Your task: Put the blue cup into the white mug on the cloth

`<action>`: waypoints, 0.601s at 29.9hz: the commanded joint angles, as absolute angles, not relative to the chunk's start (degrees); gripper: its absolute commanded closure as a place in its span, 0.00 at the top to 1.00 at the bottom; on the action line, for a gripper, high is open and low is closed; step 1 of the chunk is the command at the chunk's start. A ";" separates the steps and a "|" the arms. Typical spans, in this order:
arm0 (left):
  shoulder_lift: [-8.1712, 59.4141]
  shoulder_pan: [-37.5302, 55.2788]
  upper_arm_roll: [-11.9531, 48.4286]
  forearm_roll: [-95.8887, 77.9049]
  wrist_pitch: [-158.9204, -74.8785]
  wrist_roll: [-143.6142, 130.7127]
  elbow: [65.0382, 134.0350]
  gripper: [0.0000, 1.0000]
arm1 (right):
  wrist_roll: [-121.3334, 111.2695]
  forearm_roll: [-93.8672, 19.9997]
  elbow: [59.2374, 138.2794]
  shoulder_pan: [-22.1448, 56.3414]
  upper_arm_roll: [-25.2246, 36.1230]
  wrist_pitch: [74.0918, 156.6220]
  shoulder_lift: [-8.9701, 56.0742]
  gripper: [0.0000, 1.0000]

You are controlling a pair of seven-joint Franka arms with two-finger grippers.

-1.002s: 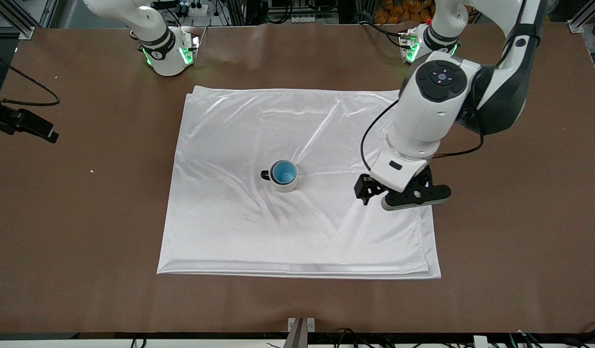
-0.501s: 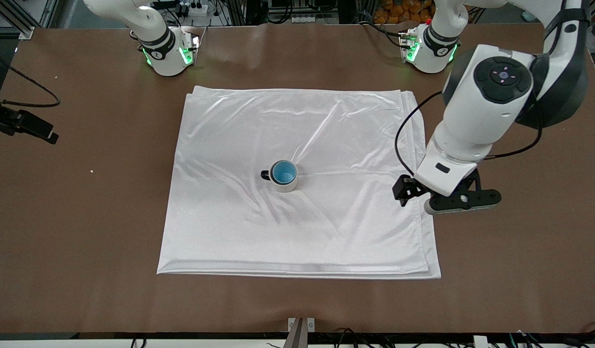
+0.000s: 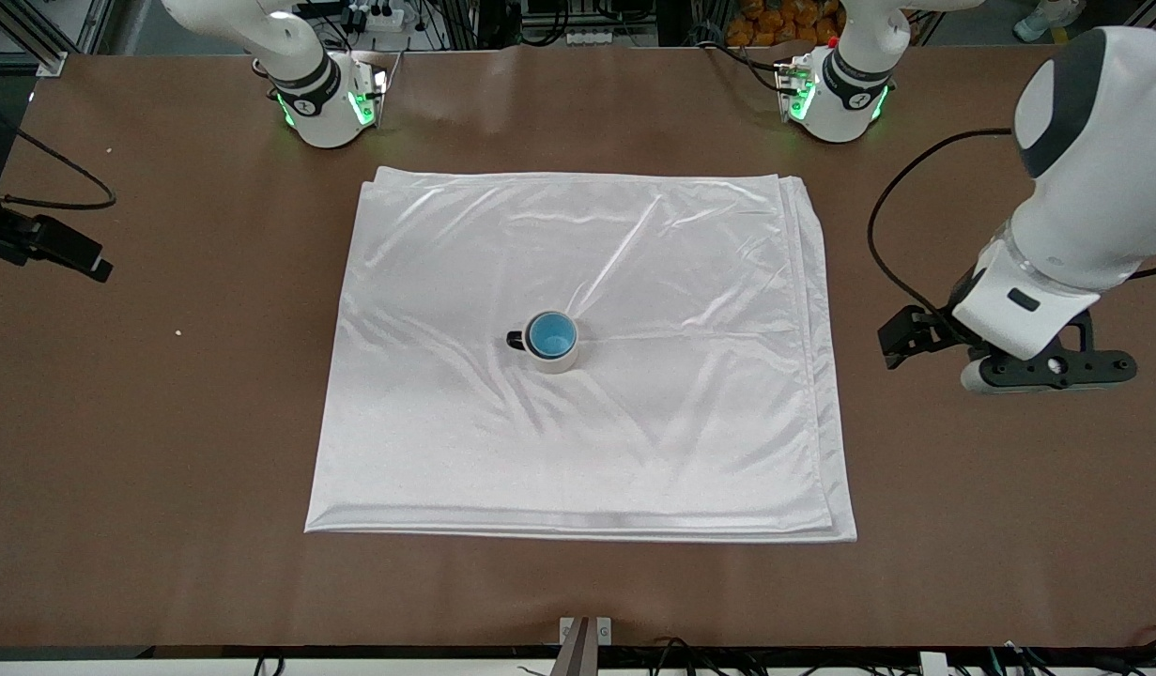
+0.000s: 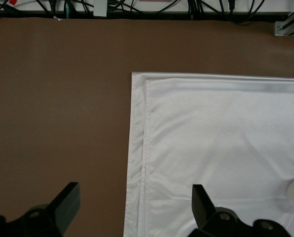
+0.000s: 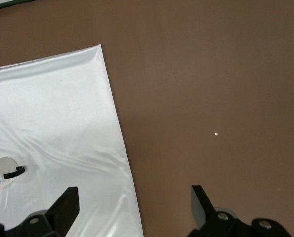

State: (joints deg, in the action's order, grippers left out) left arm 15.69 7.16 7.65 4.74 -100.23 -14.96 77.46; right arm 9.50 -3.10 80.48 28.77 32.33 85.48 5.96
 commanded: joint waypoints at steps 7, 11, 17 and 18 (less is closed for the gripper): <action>11.60 1.14 7.74 3.08 -96.59 -0.80 80.42 1.00 | 10.46 -3.51 79.19 28.57 32.26 86.13 6.77 1.00; 9.32 0.97 7.56 3.16 -96.59 0.00 82.79 1.00 | 10.46 -4.22 79.19 26.90 32.08 86.13 6.77 1.00; 5.98 -1.14 7.73 2.99 -96.59 0.35 86.39 1.00 | 10.46 -3.78 79.19 18.74 22.96 86.04 6.77 1.00; 5.72 -1.58 7.73 2.81 -96.59 0.44 86.74 1.00 | 10.37 -3.69 79.19 16.89 20.76 86.04 6.77 1.00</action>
State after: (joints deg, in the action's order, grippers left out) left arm 10.62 0.33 7.57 4.55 -96.57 -1.39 81.49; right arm 9.68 -3.25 80.48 24.74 29.07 86.47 6.20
